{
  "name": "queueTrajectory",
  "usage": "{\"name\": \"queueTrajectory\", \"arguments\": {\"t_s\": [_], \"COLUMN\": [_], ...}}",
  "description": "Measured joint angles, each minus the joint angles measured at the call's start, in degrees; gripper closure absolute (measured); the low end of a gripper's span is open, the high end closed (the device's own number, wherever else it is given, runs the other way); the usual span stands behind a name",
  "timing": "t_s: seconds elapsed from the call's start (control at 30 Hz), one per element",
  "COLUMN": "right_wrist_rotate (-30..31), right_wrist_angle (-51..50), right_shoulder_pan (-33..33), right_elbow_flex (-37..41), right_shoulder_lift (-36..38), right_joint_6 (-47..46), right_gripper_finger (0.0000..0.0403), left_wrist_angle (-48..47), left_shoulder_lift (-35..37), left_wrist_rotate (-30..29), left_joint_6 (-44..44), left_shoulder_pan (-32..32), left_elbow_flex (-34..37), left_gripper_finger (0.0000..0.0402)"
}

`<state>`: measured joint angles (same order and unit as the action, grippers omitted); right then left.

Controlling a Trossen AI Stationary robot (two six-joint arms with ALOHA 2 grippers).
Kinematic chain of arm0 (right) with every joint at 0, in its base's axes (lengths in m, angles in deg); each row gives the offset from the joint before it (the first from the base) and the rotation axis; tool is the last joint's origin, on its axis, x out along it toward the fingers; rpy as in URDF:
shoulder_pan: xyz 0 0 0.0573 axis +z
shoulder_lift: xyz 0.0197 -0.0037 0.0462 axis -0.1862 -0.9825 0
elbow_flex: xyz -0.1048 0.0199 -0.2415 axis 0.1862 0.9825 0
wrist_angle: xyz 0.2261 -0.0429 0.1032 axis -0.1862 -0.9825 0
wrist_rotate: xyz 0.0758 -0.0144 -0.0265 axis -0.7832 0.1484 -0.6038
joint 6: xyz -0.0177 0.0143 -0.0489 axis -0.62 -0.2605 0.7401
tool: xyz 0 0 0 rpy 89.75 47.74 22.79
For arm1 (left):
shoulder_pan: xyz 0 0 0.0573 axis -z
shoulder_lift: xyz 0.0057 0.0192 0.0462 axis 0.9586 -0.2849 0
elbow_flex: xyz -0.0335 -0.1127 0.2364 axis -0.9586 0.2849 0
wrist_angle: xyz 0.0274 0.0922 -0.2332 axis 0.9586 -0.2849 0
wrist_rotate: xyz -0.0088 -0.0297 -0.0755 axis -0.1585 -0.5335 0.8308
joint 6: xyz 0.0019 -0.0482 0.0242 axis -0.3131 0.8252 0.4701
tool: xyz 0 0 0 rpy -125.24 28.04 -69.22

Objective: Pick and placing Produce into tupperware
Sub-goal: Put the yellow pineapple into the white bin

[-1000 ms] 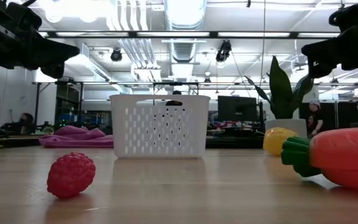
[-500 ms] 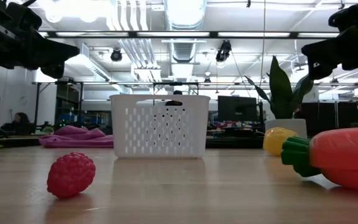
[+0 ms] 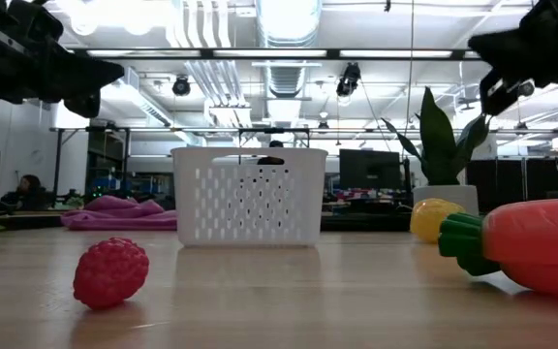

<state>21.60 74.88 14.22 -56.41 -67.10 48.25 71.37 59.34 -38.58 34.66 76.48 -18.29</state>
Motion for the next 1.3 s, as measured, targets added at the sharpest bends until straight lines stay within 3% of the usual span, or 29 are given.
{"name": "queueTrajectory", "arguments": {"t_s": [0.17, 0.27, 0.4, 0.53, 0.73, 0.93, 1.3], "right_wrist_rotate": [-1.7, -1.7, -1.9, -2.2, -2.8, -3.2, 3.2], "right_wrist_angle": [-2.3, -10.8, -20.1, -30.1, -46.1, -58.3, -56.1], "right_shoulder_pan": [0.0, 0.0, 0.1, 0.3, 0.3, 0.4, 5.3], "right_elbow_flex": [-3.0, -8.4, -16.9, -26.9, -41.0, -52.5, -55.7], "right_shoulder_lift": [-1.4, -5.5, -15.1, -26.7, -45.8, -60.6, -77.0], "right_joint_6": [1.0, 1.9, 2.0, 2.8, 0.1, -2.7, -4.3], "right_gripper_finger": [0.0368, 0.0328, 0.0264, 0.0210, 0.0164, 0.0144, 0.0154], "left_wrist_angle": [1.3, 2.5, 2.6, 2.6, 3.0, 3.9, 5.6], "left_shoulder_lift": [0.0, 0.0, 0.0, 0.0, 0.0, 0.0, 0.1], "left_wrist_rotate": [-2.0, -6.2, -7.4, -8.2, -12.5, -12.5, -12.5], "left_joint_6": [-2.1, -3.0, -3.0, -0.4, 1.5, 1.5, 1.5], "left_shoulder_pan": [0.0, 0.0, 0.0, 0.0, -0.1, -0.1, -0.1], "left_elbow_flex": [0.0, -0.1, -0.1, -0.2, -0.1, -0.2, -0.2], "left_gripper_finger": [0.0402, 0.0401, 0.0384, 0.0326, 0.0194, 0.0119, 0.0111]}}
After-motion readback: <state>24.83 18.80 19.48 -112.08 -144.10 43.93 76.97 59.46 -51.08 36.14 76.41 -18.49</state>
